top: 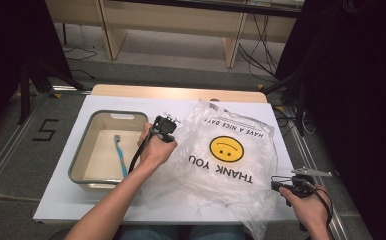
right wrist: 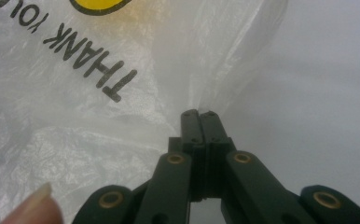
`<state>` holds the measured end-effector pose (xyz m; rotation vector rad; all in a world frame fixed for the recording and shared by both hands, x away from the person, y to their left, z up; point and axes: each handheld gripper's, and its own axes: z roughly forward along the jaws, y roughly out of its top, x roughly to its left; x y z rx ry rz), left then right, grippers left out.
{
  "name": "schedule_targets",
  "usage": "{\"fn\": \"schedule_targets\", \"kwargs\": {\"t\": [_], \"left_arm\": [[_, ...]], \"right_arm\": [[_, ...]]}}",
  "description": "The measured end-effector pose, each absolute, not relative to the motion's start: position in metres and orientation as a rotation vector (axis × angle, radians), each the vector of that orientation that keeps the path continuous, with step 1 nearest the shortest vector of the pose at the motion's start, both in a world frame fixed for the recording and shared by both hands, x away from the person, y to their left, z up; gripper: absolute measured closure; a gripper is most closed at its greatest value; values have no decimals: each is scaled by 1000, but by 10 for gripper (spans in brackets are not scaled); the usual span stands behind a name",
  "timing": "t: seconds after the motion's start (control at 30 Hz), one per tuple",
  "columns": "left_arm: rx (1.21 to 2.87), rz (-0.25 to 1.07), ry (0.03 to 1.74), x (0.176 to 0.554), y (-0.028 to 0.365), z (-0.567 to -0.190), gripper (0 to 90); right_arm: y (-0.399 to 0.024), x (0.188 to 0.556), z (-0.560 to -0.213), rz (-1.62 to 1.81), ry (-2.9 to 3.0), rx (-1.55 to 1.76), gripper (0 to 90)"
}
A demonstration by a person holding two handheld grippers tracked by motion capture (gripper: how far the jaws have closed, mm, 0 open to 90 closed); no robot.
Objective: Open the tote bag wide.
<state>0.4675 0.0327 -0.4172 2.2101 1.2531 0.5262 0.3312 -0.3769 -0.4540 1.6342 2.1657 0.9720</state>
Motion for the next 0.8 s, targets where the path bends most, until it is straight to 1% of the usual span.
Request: {"fn": "schedule_targets", "kwargs": {"t": [0.53,0.57,0.6,0.63,0.67,0.73,0.77,0.8], "left_arm": [[2175,664,1195,487,29,-419,883],[2175,672,1192,488,29,-419,839],[2175,685,1184,488,29,-419,839],[2170,700,1178,488,29,-419,812],[2160,722,1171,488,29,-418,732],[2139,766,1158,488,29,-416,625],[2133,785,1147,487,28,-415,625],[2120,795,1140,487,28,-414,568]], "right_arm": [[-365,331,-450,1001,2182,1586,900],[-365,331,-451,999,2183,1586,900],[-365,331,-451,999,2183,1586,900],[-364,332,-451,1000,2183,1588,900],[-364,332,-451,1001,2186,1588,900],[-361,332,-453,1001,2207,1580,892],[-361,332,-453,1001,2207,1580,892],[-357,331,-453,999,2224,1571,881]]}}
